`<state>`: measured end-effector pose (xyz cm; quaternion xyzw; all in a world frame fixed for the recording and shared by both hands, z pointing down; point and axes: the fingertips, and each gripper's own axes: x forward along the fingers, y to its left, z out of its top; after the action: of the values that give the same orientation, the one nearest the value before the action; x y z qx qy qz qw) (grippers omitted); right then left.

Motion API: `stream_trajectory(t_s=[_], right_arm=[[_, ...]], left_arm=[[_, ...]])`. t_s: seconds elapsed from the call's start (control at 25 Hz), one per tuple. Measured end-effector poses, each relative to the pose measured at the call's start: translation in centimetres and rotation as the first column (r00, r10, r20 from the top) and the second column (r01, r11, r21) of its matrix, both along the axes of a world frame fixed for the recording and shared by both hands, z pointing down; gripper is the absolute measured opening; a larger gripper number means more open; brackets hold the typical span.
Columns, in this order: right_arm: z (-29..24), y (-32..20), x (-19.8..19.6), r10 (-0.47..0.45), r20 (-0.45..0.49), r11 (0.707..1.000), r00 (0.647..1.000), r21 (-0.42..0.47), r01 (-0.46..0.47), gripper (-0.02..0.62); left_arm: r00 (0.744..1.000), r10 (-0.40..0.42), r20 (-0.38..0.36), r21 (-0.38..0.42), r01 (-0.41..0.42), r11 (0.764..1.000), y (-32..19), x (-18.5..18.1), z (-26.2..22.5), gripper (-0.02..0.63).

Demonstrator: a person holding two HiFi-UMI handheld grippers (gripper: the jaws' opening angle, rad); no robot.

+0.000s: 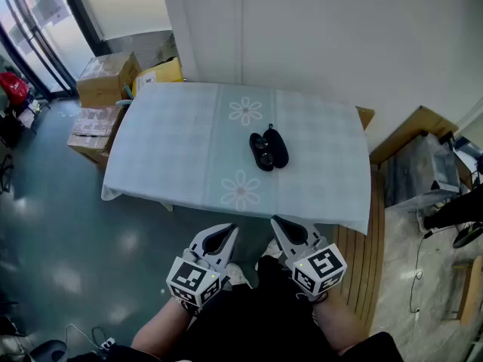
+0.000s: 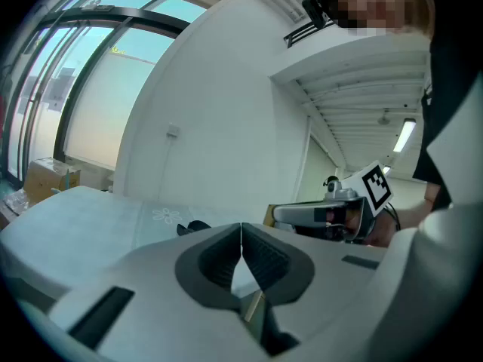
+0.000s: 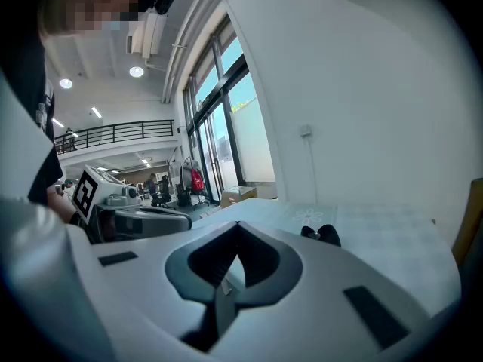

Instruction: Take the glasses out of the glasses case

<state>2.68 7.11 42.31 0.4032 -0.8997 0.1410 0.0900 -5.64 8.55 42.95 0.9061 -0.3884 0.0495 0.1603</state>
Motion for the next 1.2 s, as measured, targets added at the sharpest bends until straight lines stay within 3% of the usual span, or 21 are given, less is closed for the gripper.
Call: stream_trajectory(t_s=[1.2], right_arm=[[-0.4,-2.0,-1.3,-0.039,0.023,0.999,0.999,-0.008,0.039,0.023]], left_arm=[[1.0,-0.015,0.016,-0.012,0.016,1.0,-0.8,-1.3,-0.2,0.029]])
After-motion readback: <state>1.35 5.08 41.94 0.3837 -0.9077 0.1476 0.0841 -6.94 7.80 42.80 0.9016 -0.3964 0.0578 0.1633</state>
